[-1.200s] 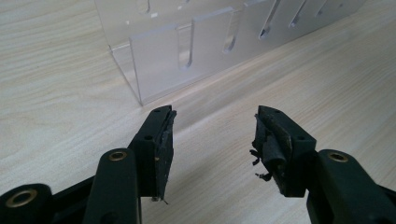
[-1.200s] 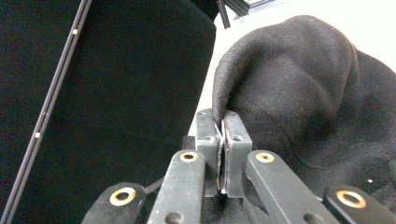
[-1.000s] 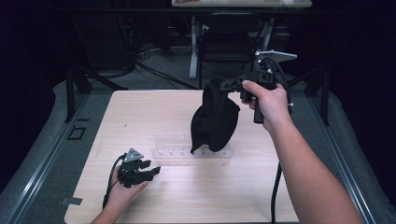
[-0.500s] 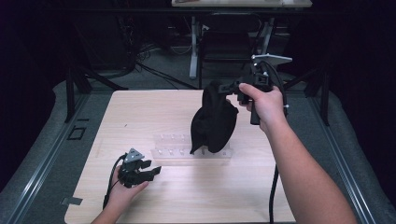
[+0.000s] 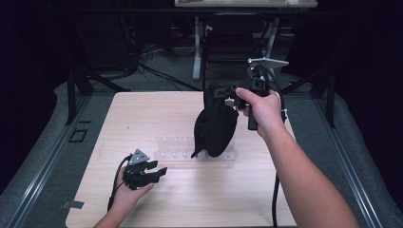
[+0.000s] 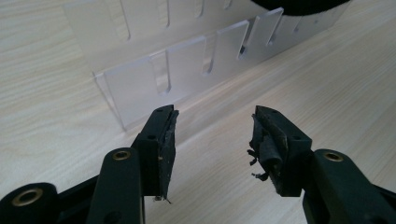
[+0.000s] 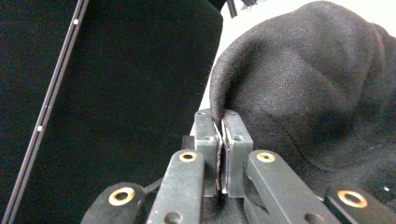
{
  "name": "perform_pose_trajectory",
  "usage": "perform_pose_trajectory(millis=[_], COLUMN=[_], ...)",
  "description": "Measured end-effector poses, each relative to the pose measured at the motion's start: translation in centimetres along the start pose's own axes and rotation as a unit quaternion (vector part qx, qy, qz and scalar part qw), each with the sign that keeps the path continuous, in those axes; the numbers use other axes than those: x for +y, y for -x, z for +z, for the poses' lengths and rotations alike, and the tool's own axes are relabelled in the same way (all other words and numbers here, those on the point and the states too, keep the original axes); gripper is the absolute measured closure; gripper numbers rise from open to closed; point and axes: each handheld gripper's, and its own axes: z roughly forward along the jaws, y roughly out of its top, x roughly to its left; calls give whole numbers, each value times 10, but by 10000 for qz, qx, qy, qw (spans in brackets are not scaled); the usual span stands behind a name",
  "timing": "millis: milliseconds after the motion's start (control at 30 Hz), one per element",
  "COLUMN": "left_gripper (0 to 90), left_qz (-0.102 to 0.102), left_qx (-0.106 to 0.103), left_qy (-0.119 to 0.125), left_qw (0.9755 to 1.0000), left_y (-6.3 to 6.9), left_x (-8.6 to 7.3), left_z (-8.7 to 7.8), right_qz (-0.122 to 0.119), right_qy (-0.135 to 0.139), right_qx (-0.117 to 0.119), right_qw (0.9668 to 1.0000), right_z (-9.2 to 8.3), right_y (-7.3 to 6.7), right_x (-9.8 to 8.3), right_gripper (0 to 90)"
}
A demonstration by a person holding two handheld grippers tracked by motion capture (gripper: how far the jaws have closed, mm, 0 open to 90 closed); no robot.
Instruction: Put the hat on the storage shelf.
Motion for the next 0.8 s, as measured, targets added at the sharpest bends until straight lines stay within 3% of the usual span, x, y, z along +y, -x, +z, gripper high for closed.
perform_pose_trajectory(millis=[267, 700, 800], left_gripper=[517, 553, 565], left_qz=[-3, 405, 586], left_qx=[-244, -350, -385], left_qy=[175, 391, 374], left_qw=[9995, 9978, 9968], left_y=[7, 28, 39], left_x=[16, 46, 53], left_z=[-2, -1, 1], right_qz=[3, -22, -21], right_qy=[-35, -34, -43], right_qx=[128, 146, 158], right_qw=[9999, 9999, 9999], right_z=[8, 15, 15], right_y=[-1, -5, -5], right_x=[-1, 1, 1], right_gripper=[869, 866, 865])
